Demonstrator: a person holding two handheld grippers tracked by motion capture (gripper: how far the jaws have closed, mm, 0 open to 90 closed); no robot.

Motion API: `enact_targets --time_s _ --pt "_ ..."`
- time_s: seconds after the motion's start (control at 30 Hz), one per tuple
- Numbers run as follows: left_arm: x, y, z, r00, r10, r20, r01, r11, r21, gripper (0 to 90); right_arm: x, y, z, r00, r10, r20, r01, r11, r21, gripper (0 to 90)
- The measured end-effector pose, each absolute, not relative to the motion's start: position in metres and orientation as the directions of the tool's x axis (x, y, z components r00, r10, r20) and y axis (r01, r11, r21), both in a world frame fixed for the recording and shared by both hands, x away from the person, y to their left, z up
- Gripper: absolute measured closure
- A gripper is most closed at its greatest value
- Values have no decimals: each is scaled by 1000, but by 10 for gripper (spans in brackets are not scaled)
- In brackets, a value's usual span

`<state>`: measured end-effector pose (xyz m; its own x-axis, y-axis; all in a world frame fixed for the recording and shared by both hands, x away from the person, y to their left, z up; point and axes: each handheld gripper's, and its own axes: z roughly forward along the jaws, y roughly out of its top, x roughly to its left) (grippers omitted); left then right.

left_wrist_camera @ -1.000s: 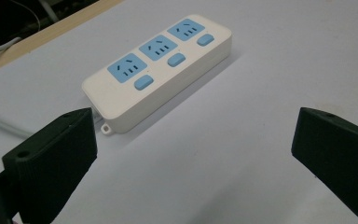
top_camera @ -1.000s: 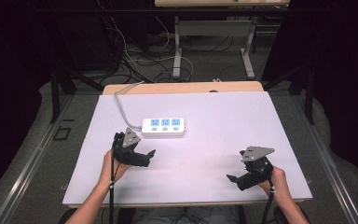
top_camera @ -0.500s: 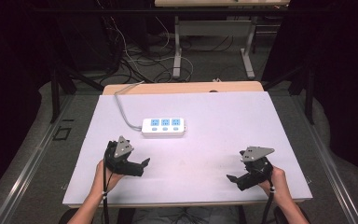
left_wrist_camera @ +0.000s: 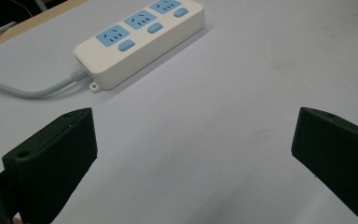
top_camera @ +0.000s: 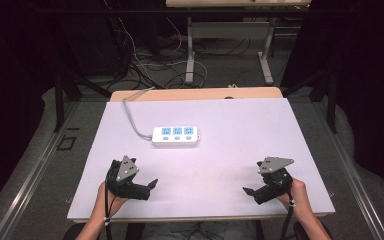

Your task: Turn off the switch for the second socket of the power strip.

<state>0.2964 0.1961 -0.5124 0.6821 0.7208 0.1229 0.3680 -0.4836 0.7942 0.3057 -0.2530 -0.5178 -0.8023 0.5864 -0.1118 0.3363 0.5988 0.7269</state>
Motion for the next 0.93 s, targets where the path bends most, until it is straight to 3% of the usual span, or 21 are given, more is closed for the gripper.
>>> enact_targets --time_s 0.93 --pt "277 205 -522 697 709 106 378 -490 786 0 306 -252 -519 -804 582 -117 332 604 725 10"
